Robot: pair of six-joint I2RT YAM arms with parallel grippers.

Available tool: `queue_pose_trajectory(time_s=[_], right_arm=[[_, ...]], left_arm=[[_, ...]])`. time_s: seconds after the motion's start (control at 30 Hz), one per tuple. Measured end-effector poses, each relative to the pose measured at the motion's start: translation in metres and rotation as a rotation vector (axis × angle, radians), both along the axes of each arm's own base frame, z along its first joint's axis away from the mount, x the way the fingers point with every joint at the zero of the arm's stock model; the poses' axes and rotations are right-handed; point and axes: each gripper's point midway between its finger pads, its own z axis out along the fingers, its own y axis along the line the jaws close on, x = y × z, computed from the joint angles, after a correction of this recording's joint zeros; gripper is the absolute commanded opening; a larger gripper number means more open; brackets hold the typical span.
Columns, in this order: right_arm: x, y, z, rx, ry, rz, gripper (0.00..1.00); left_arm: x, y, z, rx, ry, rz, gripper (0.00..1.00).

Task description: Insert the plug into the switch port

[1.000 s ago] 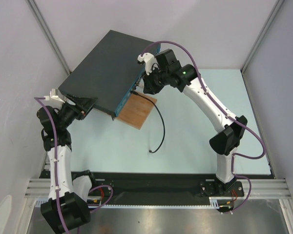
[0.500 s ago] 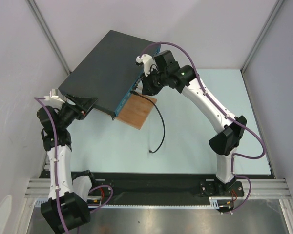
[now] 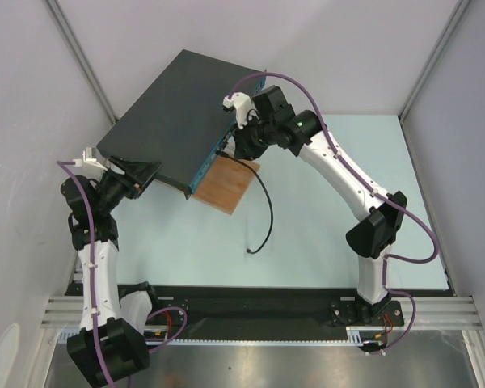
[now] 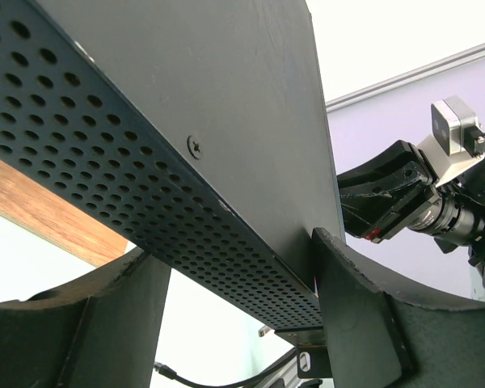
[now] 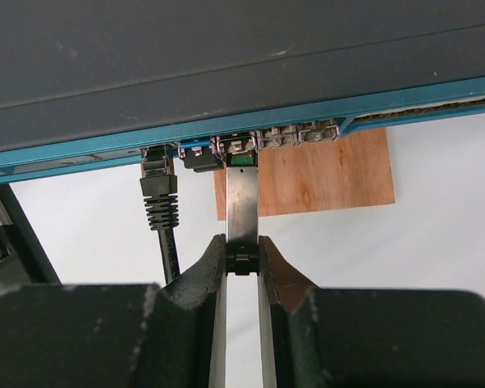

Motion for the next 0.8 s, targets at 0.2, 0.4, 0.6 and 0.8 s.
queue_pose_trajectory(time_s=[0.2,0.4,0.6,0.8], right_arm=[[0.0006,0.0,0.0009,-0.005,-0.014,0.0,0.0],[0.0014,0.0,0.0016,-0.009,-0.031,0.009,0.0],[0.0028,0.0004,0.0029,-0.01,-0.048,0.013,0.0],[0.0038,0.0004,0.0029,-0.025,-0.071,0.01,0.0]], left_arm=[[0.0,0.0001,0.0,0.0,0.0,0.0,0.14],[0.0002,0.0,0.0002,-0.001,0.001,-0.001,0.14],[0.0007,0.0,0.0002,-0.001,0.002,-0.003,0.13],[0.0015,0.0001,0.0011,-0.002,0.006,-0.005,0.11]])
